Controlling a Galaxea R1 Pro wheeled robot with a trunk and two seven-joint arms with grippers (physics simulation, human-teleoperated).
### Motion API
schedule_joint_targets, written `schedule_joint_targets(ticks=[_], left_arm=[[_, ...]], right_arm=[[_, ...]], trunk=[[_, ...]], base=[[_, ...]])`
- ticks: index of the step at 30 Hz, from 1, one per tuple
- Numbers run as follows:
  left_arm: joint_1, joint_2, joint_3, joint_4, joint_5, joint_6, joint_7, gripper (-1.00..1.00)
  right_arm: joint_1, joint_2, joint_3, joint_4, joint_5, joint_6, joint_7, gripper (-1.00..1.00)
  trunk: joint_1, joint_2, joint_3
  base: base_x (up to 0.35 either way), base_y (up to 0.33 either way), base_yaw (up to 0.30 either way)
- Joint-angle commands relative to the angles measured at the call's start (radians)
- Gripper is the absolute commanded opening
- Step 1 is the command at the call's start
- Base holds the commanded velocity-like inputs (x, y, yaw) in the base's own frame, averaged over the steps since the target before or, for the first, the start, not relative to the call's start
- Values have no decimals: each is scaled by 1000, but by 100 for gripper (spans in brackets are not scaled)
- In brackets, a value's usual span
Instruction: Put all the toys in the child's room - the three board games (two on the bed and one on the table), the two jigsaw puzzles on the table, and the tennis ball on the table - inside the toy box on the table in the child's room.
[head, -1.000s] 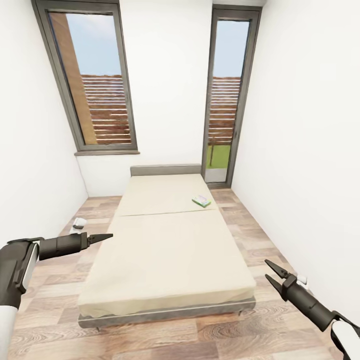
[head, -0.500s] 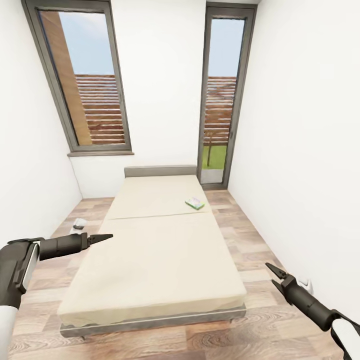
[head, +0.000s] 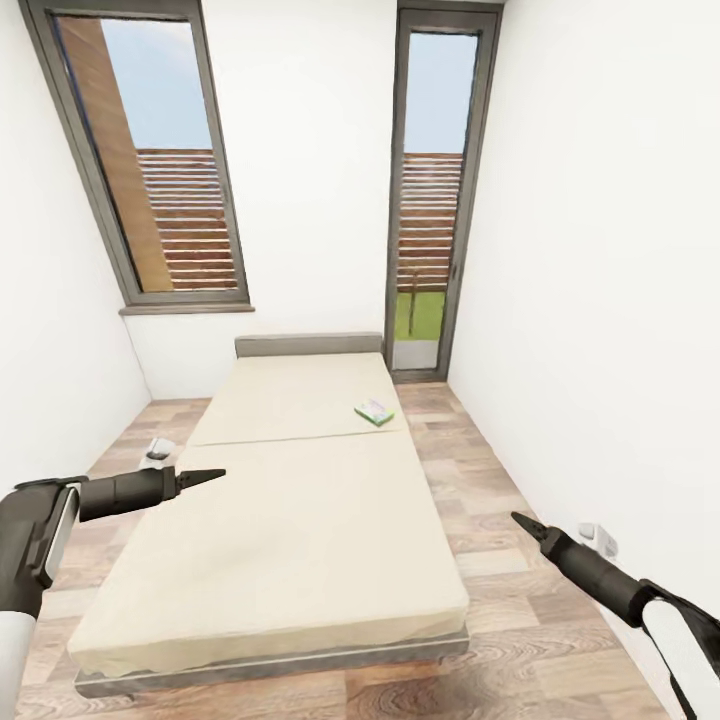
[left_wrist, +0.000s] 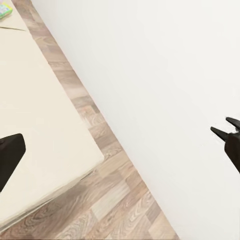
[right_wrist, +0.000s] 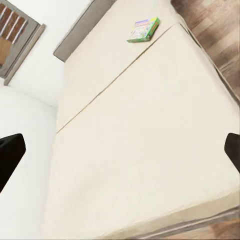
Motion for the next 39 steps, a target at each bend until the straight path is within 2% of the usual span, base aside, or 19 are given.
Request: schedule_joint_targets(ticks=[1, 2, 3, 4, 5, 7, 8, 10, 11, 12, 15, 19, 24, 39], left_arm=[[-1, 0, 2, 0, -3, 0, 5, 100], [-1, 1, 2, 0, -3, -4, 10, 100], [-1, 1, 3, 0, -3, -9, 20, 100], [-1, 1, 3, 0, -3, -11, 25, 100], [-1, 1, 3, 0, -3, -14, 35, 100], [-1, 1, 2, 0, -3, -16, 44, 100], [-1, 0, 1, 0, -3, -18, 52, 100], [-1, 0, 1, 0, -3, -19, 61, 100], [-1, -1, 0, 0, -3, -19, 69, 100], [-1, -2, 0, 0, -3, -20, 78, 100], [-1, -4, 0, 0, -3, -20, 99, 100], [-1, -5, 1, 1, -3, -20, 131, 100], [-1, -7, 0, 2, -3, -19, 161, 100], [-1, -22, -1, 2, -4, -20, 178, 100]], right_arm=[[-1, 2, 11, -60, 50, 22, -46, 100], [0, 4, 17, -85, 71, 35, -74, 100], [-1, 12, 30, -125, 101, 69, -139, 100], [-3, 19, 36, -140, 112, 88, -174, 100], [-6, 42, 45, -162, 130, 125, -245, 100], [-14, 69, 51, -177, 142, 159, -318, 100], [-27, 93, 56, -187, 152, 186, -388, 100], [-39, 112, 62, -192, 159, 205, -454, 100], [-46, 125, 69, -193, 163, 219, -511, 100], [-53, 134, 77, -189, 165, 227, -555, 100], [-62, 141, 102, -181, 168, 236, -607, 100], [-63, 144, 120, -185, 170, 237, -631, 100], [-60, 141, 123, -194, 171, 236, -637, 100], [-55, 150, 135, -225, 170, 236, -637, 100]], trunk=[[1, -2, -2], [1, -2, -2], [1, -2, -2], [1, -2, -2], [1, -2, -2], [1, -2, -2], [1, -2, -2], [1, -2, -2], [1, -2, -2], [1, -2, -2], [1, -2, -2], [1, -2, -2], [1, -2, -2], [1, -2, -2]], base=[[147, -262, 0], [147, -263, 0], [147, -263, 0], [147, -262, 0], [147, -262, 0], [147, -262, 0], [147, -262, 0], [147, -263, 0], [147, -263, 0], [147, -264, 0], [147, -264, 0], [145, -242, 0], [75, -107, 0], [6, -20, 0]])
